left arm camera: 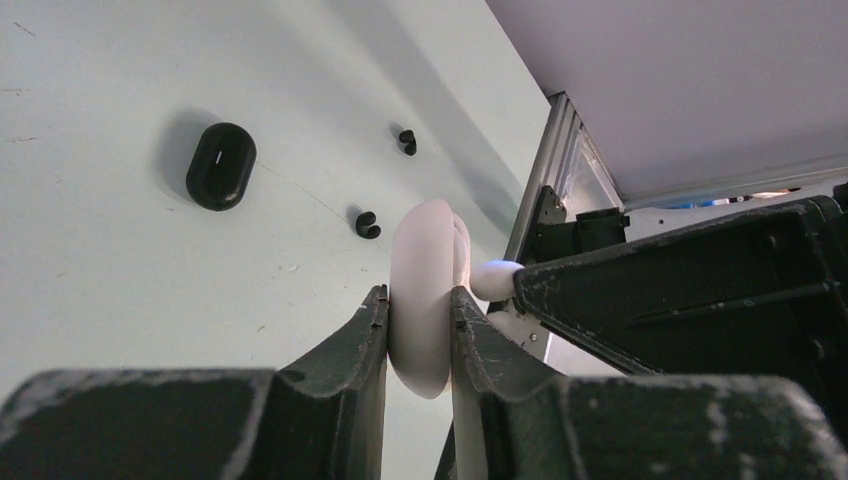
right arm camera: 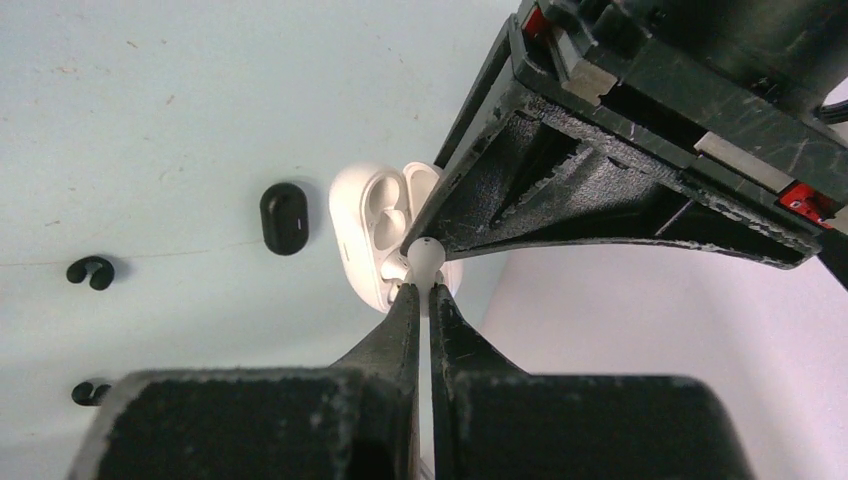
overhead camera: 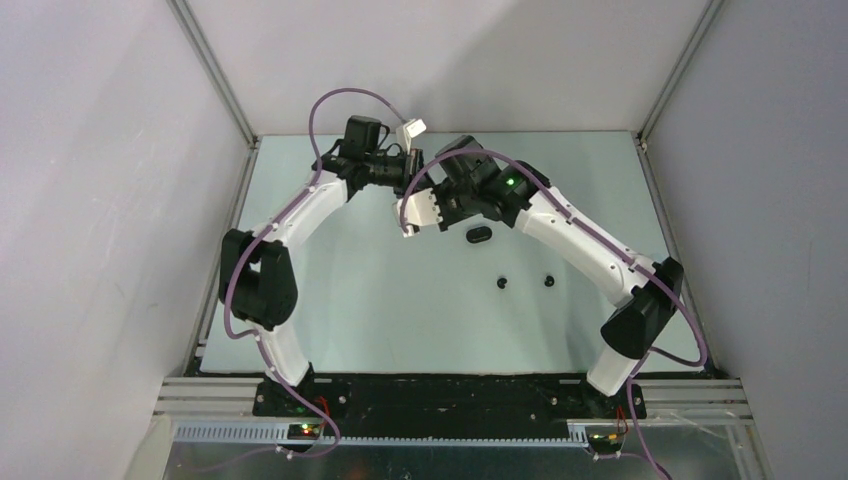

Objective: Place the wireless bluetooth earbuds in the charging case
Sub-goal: Place the earbud in the charging case.

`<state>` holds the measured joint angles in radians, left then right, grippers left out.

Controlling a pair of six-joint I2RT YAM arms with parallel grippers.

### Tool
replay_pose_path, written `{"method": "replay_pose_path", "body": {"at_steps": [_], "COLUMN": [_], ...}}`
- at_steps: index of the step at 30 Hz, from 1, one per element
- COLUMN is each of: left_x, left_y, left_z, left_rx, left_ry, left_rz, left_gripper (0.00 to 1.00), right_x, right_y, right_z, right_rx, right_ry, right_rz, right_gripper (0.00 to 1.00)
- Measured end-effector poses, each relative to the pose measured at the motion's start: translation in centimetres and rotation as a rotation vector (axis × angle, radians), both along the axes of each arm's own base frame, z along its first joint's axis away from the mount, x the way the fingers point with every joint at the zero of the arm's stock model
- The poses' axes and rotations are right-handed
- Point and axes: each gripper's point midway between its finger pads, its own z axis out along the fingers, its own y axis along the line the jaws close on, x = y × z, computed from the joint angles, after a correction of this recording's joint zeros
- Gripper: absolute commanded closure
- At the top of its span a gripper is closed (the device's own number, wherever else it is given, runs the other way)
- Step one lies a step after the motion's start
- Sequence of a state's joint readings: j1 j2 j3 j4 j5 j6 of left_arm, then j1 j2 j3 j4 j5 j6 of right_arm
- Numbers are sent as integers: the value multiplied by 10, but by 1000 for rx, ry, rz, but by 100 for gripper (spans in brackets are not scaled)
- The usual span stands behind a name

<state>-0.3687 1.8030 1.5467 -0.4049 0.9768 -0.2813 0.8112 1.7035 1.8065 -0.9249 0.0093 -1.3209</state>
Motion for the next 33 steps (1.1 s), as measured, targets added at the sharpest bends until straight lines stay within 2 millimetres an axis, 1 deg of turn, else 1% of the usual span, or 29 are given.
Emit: {"method": "replay_pose_path", "body": {"at_steps": [8, 13, 20, 33], "left_x": [0, 0, 1, 3], "left_y": [0, -1, 0, 1], "left_z": [1, 1, 1, 2], "left_rx": [-3, -6, -6, -10], "left_ry": [4, 1, -2, -10], "left_rz": [2, -1, 1, 4], "left_gripper": [100, 100, 100, 100], "right_x": [-15, -21, -18, -10], "right_y": [6, 7, 11, 12], "right_z": [6, 1, -12, -7], "right_rx": [42, 42, 21, 20], "right_ry": [69, 106, 130, 86], "right_rz": [40, 51, 48, 35], "right_gripper": [100, 100, 100, 100]}}
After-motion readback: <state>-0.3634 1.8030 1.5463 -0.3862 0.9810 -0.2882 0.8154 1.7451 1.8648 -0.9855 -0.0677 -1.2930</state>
